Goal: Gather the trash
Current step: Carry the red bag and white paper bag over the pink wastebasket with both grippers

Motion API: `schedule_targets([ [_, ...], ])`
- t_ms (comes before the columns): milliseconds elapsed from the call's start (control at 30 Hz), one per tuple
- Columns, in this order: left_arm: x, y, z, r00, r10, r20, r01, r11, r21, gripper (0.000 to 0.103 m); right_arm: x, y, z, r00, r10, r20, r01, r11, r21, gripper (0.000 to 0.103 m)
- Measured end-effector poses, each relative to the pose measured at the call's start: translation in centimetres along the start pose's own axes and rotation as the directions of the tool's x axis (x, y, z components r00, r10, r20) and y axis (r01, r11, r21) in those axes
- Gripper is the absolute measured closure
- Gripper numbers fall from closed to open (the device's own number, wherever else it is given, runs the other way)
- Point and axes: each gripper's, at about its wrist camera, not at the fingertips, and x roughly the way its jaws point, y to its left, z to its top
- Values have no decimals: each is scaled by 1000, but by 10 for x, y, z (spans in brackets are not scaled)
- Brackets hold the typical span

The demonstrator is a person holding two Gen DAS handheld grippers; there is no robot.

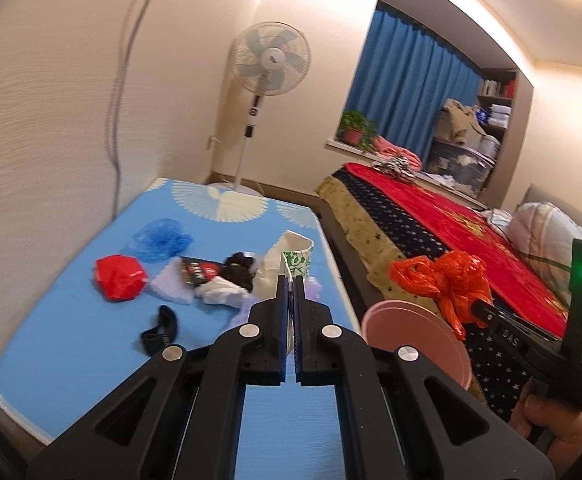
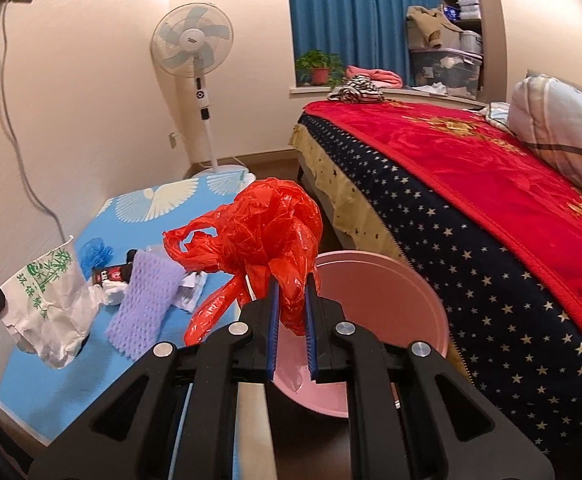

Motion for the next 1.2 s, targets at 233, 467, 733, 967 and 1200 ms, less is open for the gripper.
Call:
schedule_targets([
  [233, 22, -38, 1, 995, -92, -47, 95, 994, 56, 101, -2, -23, 4, 999, -49, 2, 49, 998, 37, 91],
  [467, 44, -86, 3, 981, -182, -71, 190, 974, 127, 101, 0, -43, 8, 994, -109, 8, 108, 991, 84, 91],
  [733, 79, -129, 3, 958, -260, -123, 279, 943, 182, 101, 13, -70, 12, 985, -170, -4, 169, 974, 150, 91],
  [967, 108, -139, -10, 944, -292, -157, 317, 931, 178, 101, 30, -84, 7, 978, -206, -38, 209, 961, 180, 91],
  [1200, 137, -129, -30, 937, -275, -216, 307, 942, 133, 101, 45, -89, 1, 971, -227, -72, 237, 955, 178, 91],
])
